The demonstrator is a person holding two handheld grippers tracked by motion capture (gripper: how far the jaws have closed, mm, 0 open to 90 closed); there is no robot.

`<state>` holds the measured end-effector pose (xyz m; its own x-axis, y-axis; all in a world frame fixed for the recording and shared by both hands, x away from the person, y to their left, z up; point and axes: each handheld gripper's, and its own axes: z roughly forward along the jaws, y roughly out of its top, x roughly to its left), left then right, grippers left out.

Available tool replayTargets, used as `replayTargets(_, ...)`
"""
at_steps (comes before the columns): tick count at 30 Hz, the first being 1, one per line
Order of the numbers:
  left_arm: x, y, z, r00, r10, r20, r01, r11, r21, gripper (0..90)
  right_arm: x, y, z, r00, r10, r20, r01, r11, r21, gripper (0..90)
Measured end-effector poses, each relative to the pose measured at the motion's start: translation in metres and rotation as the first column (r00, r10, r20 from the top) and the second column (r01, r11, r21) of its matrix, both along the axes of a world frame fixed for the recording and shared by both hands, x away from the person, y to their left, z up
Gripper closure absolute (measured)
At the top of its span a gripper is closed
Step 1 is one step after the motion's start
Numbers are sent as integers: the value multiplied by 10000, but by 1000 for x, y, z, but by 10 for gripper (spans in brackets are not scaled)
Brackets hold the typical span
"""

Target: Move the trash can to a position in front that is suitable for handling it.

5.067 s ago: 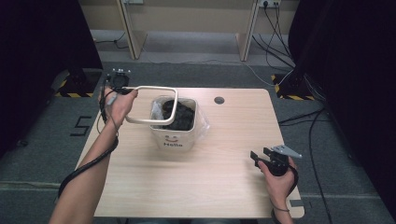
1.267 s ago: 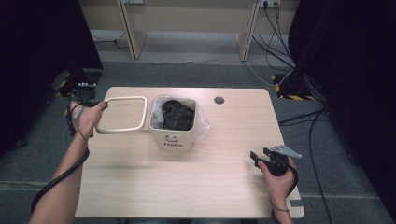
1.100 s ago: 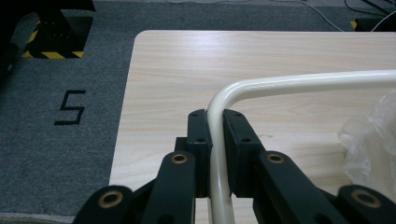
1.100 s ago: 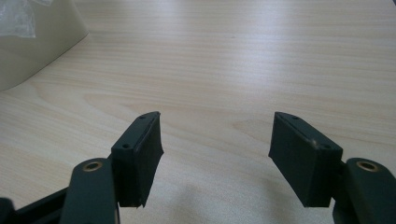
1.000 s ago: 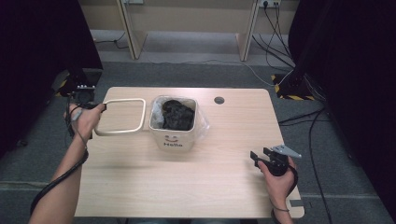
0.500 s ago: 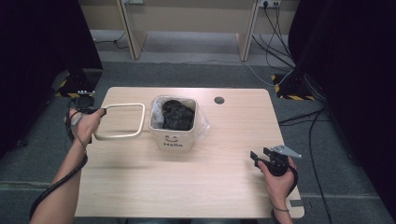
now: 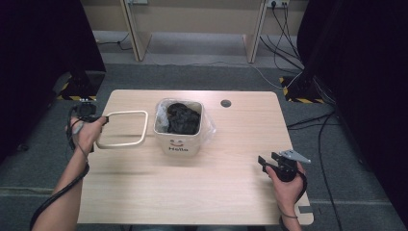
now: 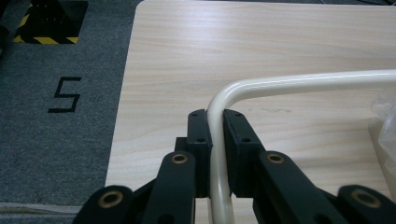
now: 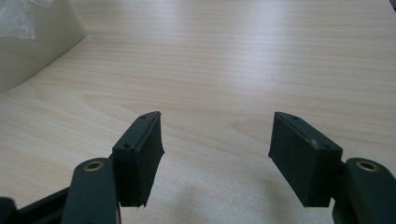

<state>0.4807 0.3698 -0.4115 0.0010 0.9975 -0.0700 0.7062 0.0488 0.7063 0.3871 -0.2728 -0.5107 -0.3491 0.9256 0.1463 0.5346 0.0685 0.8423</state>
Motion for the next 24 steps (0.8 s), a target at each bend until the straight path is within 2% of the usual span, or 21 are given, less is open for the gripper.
replayTargets(24,-6,2,-23,10000,-63,-44,63,9999,110,812,0,0,0,10000,-17,36,17,10000,-12,348)
